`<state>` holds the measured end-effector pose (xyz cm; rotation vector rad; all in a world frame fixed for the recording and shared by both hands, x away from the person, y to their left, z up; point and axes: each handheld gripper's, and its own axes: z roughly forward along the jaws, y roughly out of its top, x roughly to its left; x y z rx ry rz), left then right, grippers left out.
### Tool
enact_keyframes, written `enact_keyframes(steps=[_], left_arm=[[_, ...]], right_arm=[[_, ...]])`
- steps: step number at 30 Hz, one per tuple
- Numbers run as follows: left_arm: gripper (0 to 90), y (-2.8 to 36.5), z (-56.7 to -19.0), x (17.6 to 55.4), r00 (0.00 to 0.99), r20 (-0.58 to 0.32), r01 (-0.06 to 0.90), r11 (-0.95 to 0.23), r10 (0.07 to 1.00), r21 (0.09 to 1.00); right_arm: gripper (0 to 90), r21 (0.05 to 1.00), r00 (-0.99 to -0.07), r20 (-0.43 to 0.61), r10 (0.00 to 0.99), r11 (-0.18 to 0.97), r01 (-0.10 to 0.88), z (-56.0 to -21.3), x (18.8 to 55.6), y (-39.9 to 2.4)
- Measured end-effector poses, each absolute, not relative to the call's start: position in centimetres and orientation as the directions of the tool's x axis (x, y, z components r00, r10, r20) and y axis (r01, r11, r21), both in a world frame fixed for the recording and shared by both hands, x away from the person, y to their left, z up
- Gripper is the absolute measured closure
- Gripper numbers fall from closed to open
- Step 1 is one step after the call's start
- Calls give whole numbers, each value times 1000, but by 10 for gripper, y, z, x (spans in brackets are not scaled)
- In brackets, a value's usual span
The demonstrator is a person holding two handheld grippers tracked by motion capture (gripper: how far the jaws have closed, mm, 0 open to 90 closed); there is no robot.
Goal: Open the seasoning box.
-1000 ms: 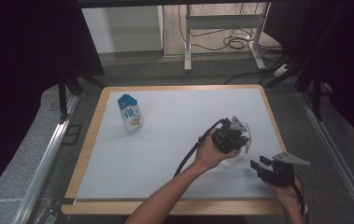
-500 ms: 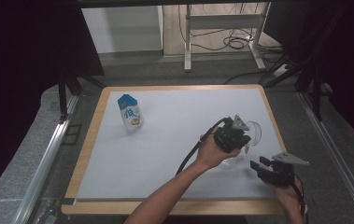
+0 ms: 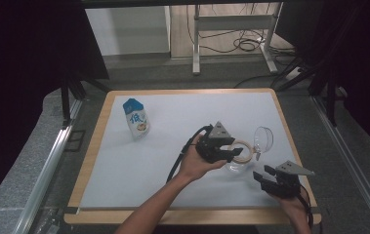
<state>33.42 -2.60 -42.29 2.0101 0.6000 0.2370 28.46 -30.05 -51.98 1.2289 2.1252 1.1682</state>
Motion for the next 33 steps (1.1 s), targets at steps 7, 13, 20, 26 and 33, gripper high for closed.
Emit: enact_keyframes(steps=[7, 13, 20, 26, 33], left_arm=[[388, 11, -436, 325, 840, -108, 343, -367, 531, 865], [340, 41, -454, 320, 824, -148, 380, -341, 547, 860], [317, 74, -475, 310, 798, -173, 415, -319, 577, 852], [305, 97, -490, 301, 777, -159, 426, -322, 610, 845], [321, 127, -509, 289, 748, -164, 447, -305, 643, 841]], right_arm=[[410, 827, -558, 31, 829, 293, 480, -520, 274, -281], [397, 825, -602, 38, 797, 315, 469, -519, 264, -261], [397, 829, -663, 28, 748, 353, 434, -519, 256, -235], [397, 832, -699, 24, 715, 373, 410, -521, 255, -217], [398, 844, -709, 43, 703, 355, 403, -524, 258, -202]])
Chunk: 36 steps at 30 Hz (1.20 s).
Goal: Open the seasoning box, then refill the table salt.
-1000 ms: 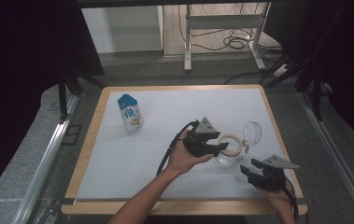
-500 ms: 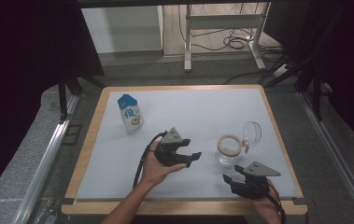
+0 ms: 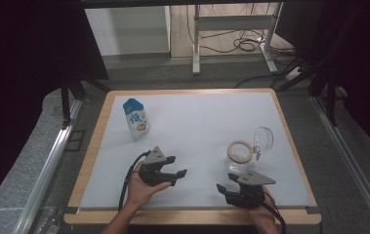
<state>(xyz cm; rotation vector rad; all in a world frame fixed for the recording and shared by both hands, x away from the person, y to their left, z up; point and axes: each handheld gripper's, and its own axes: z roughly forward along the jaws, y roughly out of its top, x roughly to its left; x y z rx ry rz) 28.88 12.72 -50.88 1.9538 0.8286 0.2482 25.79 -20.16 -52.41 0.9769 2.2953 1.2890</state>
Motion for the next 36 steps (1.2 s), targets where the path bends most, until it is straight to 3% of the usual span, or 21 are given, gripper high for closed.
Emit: enact_keyframes(steps=[16, 36], left_arm=[[333, 169, -528, 284, 649, -188, 501, -227, 737, 835], [390, 214, -515, 290, 541, -193, 504, -132, 818, 853]], right_arm=[[397, 847, -736, 27, 676, 376, 376, -529, 267, -171], [397, 846, -739, 21, 673, 382, 372, -530, 270, -167]])
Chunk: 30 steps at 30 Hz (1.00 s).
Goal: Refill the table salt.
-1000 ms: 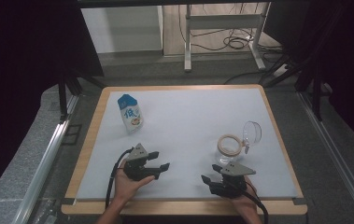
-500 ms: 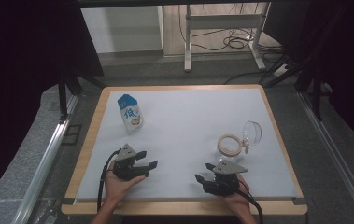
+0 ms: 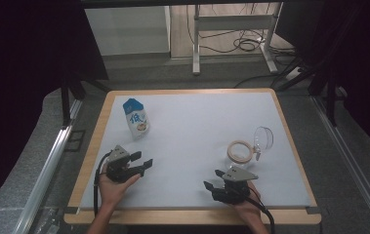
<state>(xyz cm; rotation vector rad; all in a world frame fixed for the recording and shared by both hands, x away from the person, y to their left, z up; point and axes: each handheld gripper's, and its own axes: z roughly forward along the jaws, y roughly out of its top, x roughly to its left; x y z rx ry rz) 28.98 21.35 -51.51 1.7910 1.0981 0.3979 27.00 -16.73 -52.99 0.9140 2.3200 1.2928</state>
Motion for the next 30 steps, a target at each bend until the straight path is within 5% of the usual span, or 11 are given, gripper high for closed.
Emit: enact_keyframes(steps=[12, 30], left_arm=[[395, 256, -497, 323, 456, -189, 496, -72, 870, 865], [453, 268, -481, 376, 431, -175, 491, -68, 885, 868]], right_arm=[[397, 842, -743, 13, 669, 394, 369, -531, 270, -164], [397, 841, -745, 8, 667, 399, 365, -531, 269, -165]])
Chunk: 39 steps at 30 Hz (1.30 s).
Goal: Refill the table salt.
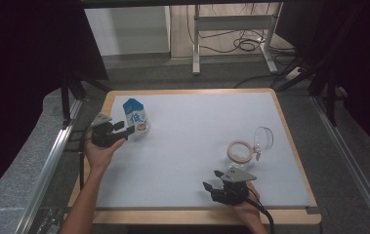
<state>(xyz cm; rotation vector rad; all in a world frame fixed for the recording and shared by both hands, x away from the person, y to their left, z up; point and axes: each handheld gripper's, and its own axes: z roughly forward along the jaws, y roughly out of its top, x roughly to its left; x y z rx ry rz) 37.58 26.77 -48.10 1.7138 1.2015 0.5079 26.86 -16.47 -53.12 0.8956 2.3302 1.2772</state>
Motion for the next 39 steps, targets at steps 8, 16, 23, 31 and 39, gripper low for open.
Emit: enact_keyframes(steps=[8, 16, 23, 31, 39], left_arm=[[535, 261, -472, 391, 431, -152, 475, -81, 890, 876], [658, 255, -467, 402, 433, -127, 456, -95, 892, 885], [805, 257, -467, 406, 426, -124, 451, -92, 896, 888], [900, 255, -468, 406, 439, -85, 429, -125, 894, 895], [900, 250, -467, 406, 456, -87, 403, -119, 886, 908]], right_arm=[[397, 839, -744, -1, 669, 405, 362, -533, 269, -165], [396, 842, -742, -1, 670, 402, 361, -533, 269, -165], [396, 843, -739, 0, 674, 398, 363, -533, 269, -167], [395, 844, -737, -3, 675, 397, 361, -534, 269, -166], [395, 852, -731, -7, 682, 387, 353, -532, 269, -167]])
